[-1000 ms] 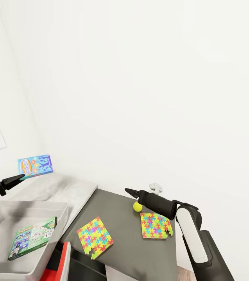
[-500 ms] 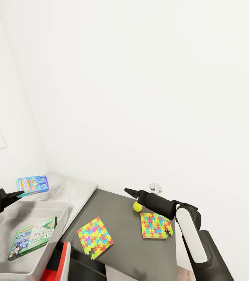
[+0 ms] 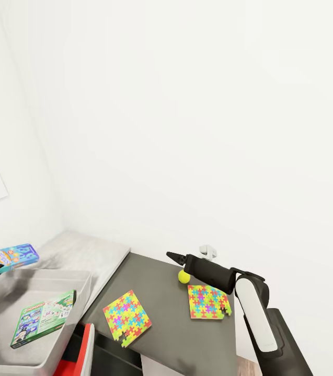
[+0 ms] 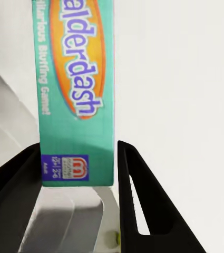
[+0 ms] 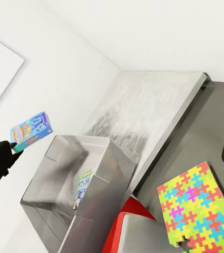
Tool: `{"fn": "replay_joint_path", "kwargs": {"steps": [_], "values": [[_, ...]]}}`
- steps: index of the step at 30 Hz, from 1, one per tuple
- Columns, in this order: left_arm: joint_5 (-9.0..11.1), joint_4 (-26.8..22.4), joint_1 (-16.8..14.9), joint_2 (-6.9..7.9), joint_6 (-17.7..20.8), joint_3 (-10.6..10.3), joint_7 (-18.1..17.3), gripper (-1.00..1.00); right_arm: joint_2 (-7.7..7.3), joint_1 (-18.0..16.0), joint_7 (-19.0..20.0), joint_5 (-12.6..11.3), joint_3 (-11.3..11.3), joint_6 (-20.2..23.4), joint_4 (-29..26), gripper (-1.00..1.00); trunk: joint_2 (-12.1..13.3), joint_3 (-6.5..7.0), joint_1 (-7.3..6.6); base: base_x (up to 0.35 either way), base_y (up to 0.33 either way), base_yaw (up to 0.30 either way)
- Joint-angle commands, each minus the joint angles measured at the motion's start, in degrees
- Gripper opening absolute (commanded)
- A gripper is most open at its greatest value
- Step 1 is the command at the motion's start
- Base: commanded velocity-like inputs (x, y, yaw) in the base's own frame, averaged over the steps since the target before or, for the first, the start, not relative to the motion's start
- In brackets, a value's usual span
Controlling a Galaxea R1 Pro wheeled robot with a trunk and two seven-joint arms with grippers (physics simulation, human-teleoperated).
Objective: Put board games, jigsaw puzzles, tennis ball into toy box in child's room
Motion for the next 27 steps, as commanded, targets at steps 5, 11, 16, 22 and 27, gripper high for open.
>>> {"fn": "replay_joint_path", "kwargs": {"steps": [5, 11, 16, 22, 27], "values": [[-0.1, 2.4, -0.1, 0.16, 0.0, 2.4, 4.1, -1.00, 0.03, 0.0, 0.5, 0.5, -0.1, 0.2, 0.0, 1.00, -0.1, -0.11, 0.04, 0.000, 0.000, 0.000], [0.0, 4.6, -0.1, 0.11, -1.1, 5.4, 11.9, -1.00, 0.03, 0.0, 0.5, 0.5, -0.1, 0.1, 0.0, 1.00, -0.1, -0.11, 0.04, 0.000, 0.000, 0.000], [0.0, 6.3, -0.1, 0.07, -3.6, 6.7, 13.4, -1.00, 0.06, 0.0, 0.4, 0.5, -0.1, 0.1, 0.1, 1.00, -0.1, -0.11, 0.04, 0.000, 0.000, 0.000], [-0.1, 7.2, 0.0, -0.17, -4.5, 7.0, 15.7, -1.00, 0.11, 0.0, 0.4, 0.5, -0.1, 0.1, 0.2, 1.00, -0.1, -0.11, 0.04, 0.000, 0.000, 0.000], [0.0, 7.3, 0.0, -0.29, -6.2, 7.1, 18.1, -1.00, 0.13, 0.0, 0.3, 0.5, -0.1, 0.1, 0.2, 1.00, -0.1, -0.11, 0.04, 0.000, 0.000, 0.000]]}}
